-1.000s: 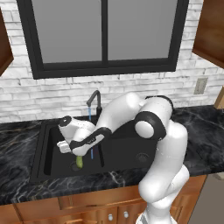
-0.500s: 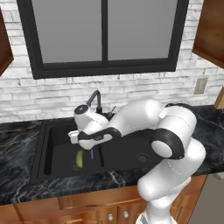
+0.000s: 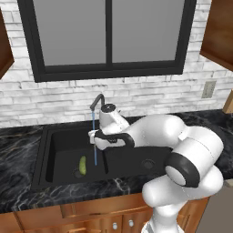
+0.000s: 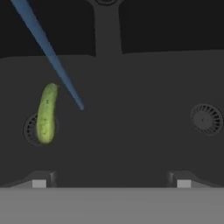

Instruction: Turn on the sink faucet. Then move the cucumber from the counter to the sink. Turn off the sink. Move the vegetable from the sink to the pot next to the stove. Finally move the pot to the rear left burner.

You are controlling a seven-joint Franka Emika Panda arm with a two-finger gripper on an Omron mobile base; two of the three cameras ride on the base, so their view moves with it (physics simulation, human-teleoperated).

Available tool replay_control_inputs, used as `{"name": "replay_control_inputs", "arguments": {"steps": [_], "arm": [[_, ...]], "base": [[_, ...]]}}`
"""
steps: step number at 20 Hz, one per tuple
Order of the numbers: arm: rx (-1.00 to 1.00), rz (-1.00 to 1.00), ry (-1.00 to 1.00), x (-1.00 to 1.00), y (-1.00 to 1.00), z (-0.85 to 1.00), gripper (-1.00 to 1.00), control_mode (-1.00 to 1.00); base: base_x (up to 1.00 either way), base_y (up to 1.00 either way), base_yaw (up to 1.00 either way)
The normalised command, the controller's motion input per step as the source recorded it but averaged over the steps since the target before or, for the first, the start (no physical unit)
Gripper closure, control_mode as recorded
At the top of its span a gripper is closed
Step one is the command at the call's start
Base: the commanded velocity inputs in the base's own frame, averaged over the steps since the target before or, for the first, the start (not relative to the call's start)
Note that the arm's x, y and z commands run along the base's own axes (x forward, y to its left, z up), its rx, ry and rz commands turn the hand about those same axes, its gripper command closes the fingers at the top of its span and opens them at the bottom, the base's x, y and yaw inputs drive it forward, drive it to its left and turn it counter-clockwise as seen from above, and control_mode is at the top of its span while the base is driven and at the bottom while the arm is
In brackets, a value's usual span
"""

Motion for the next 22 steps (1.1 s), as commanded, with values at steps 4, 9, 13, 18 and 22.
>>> {"name": "replay_control_inputs", "arguments": {"steps": [4, 9, 13, 18, 22], "arm": [[0.07, 0.00, 0.00, 0.10, -0.52, 0.00, -1.00, -1.00], [0.08, 0.00, 0.00, 0.17, -0.48, 0.00, -1.00, -1.00], [0.09, 0.00, 0.00, 0.07, -0.40, 0.00, -1.00, -1.00], [0.08, 0.00, 0.00, 0.15, -0.33, 0.00, -1.00, -1.00], [0.07, 0.03, -0.03, 0.38, -0.37, 0.00, -1.00, -1.00]], "base": [[0.00, 0.00, 0.00], [0.00, 0.00, 0.00], [0.00, 0.00, 0.00], [0.00, 0.00, 0.00], [0.00, 0.00, 0.00]]}}
